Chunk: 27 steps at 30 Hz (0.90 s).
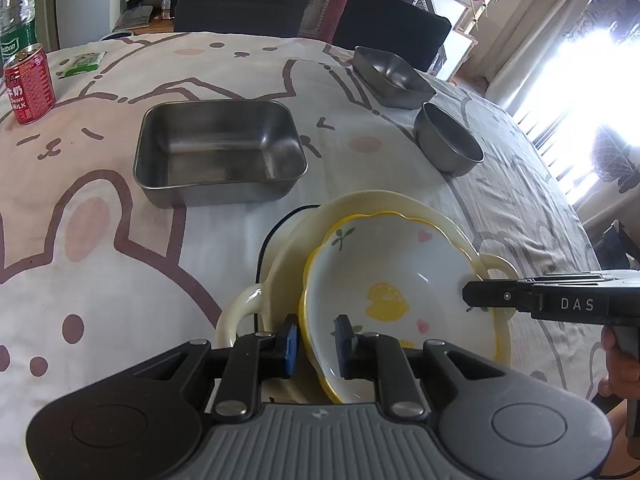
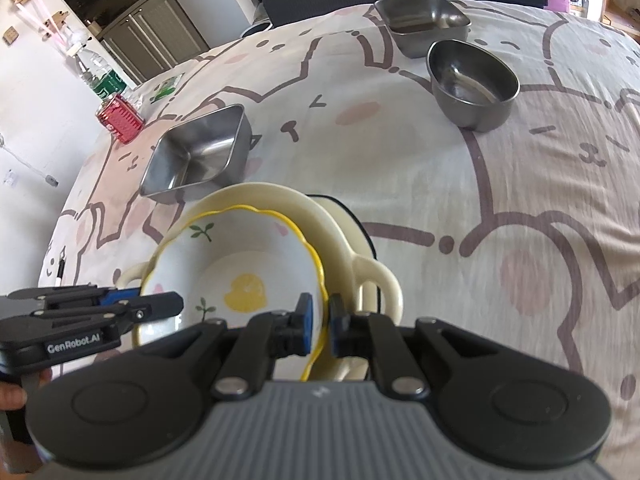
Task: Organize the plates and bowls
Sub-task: 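Lower the yellow-rimmed bowl into the cream bowl and open both grippers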
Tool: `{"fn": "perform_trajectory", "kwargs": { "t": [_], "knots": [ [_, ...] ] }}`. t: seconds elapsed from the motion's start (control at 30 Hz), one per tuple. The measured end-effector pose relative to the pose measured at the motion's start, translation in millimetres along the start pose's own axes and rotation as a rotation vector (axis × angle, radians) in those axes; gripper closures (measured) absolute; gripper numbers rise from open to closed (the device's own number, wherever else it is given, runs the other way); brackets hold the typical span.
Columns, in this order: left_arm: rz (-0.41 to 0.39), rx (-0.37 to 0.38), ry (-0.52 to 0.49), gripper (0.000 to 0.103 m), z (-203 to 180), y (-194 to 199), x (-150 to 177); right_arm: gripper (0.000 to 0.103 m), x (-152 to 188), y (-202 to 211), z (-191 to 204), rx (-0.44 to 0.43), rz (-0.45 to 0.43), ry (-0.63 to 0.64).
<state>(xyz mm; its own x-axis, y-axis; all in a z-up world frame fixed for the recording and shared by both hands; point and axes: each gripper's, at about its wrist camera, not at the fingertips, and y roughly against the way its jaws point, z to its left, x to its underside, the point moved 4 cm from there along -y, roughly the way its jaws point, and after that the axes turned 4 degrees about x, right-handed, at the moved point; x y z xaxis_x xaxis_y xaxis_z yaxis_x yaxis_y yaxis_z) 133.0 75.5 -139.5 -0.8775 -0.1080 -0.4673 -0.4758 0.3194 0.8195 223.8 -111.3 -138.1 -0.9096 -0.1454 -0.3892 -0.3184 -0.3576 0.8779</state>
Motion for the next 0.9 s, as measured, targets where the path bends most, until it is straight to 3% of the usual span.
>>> {"fn": "perform_trajectory", "kwargs": {
  "t": [0.2,0.33,0.63,0.8,0.9],
  "knots": [
    [0.000,0.015,0.001,0.083,1,6,-2,0.088,0,0,0,-0.006,0.001,0.002],
    [-0.008,0.032,0.009,0.081,4,12,-2,0.078,1,5,5,-0.012,-0.006,0.050],
    [-0.006,0.039,0.001,0.079,4,15,-3,0.077,6,6,3,-0.023,-0.002,0.075],
    [-0.032,0.043,-0.021,0.069,0,23,-6,0.076,4,12,1,-0.033,-0.011,0.074],
    [-0.078,0.059,-0.029,0.055,-3,36,-11,0.075,0,19,0,-0.054,-0.033,0.057]
  ]
}}
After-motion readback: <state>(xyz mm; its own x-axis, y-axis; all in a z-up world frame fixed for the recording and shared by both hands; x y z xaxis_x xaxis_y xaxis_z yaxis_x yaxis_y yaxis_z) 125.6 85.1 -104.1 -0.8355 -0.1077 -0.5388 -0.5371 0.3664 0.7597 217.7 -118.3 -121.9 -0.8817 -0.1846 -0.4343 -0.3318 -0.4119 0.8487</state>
